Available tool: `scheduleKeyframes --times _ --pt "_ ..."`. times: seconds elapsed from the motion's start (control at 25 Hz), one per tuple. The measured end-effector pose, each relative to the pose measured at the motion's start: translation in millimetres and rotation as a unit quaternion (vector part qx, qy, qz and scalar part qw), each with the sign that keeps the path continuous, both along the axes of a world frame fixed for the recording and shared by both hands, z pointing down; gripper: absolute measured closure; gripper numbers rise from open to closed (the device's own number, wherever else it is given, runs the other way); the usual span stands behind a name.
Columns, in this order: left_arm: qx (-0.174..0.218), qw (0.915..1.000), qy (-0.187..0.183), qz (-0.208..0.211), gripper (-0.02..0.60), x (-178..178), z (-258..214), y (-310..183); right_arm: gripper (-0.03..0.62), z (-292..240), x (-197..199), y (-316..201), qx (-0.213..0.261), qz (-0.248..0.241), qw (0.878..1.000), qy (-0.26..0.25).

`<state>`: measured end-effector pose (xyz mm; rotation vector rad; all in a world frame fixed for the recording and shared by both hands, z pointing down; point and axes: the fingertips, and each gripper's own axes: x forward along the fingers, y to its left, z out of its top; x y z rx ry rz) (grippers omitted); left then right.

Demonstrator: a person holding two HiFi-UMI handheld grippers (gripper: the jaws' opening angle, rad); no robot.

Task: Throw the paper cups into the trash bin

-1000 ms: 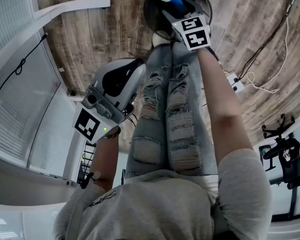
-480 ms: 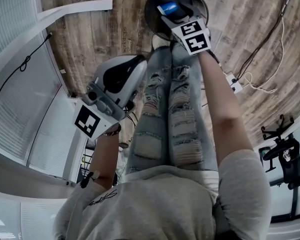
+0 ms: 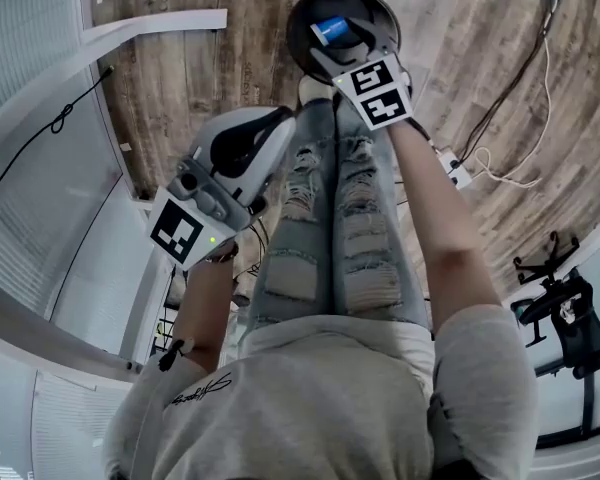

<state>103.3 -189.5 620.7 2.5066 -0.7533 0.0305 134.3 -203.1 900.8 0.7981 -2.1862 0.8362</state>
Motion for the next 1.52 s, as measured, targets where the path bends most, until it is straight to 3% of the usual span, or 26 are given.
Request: scheduleKeyframes --times 0.84,1.52 --pt "0.031 0.9992 -0.001 0.025 0.575 15 -59 -1 0.301 -155 10 -21 0.085 0.036 0.995 -0.048" --pt "0.064 0.9977 -0.008 0.022 0.575 24 -128 -1 0.301 -269 15 -18 0.123 0.022 0.988 -0.086"
